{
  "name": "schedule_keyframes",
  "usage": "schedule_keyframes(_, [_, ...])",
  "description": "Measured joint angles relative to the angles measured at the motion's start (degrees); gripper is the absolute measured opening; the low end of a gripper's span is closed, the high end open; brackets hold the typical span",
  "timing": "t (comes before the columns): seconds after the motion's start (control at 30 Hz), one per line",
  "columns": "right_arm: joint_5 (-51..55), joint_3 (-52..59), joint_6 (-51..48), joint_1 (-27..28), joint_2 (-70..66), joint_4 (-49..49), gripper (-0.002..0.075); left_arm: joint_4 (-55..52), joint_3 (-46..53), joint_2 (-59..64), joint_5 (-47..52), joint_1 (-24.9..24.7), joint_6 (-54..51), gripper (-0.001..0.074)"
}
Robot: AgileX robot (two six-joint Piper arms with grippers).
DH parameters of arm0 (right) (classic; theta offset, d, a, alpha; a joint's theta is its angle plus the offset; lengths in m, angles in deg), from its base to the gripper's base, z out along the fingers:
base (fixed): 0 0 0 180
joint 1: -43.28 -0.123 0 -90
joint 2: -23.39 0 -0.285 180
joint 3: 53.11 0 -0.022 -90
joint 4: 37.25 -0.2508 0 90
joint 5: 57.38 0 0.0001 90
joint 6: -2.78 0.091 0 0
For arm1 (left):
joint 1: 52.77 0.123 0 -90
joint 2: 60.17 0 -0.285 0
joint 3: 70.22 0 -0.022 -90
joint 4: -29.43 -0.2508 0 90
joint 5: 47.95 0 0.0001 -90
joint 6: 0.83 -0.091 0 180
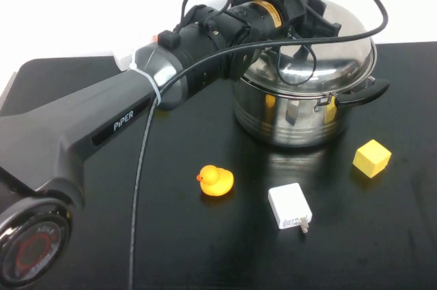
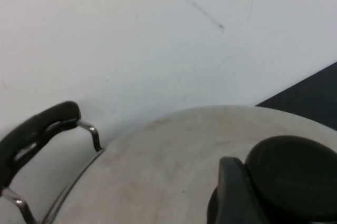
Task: Cover the pot
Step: Place the pot lid on the pot
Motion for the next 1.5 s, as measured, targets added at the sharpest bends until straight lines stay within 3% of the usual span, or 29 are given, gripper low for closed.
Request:
schedule_keyframes(0.33, [0.0,0.0,0.0,0.0,0.0,0.0,-0.0002,-0.2,0.0,0.8,-2.1,0.0,0.1,0.0334])
schedule_keyframes(0.77, [0.0,0.0,0.0,0.0,0.0,0.0,-0.0002,0.0,9.0,0.5,-15.4,0.3,0.6,0.0334])
schedule_keyframes(1.33, [0.0,0.0,0.0,0.0,0.0,0.0,-0.0002,-0.3,9.8,-0.9,-13.8,0.3,3.2,0.0337])
schedule_keyframes(1.5, [0.0,0.0,0.0,0.0,0.0,0.0,-0.0002,-0.3,10.4,-3.0,-12.1,0.3,1.2,0.0491])
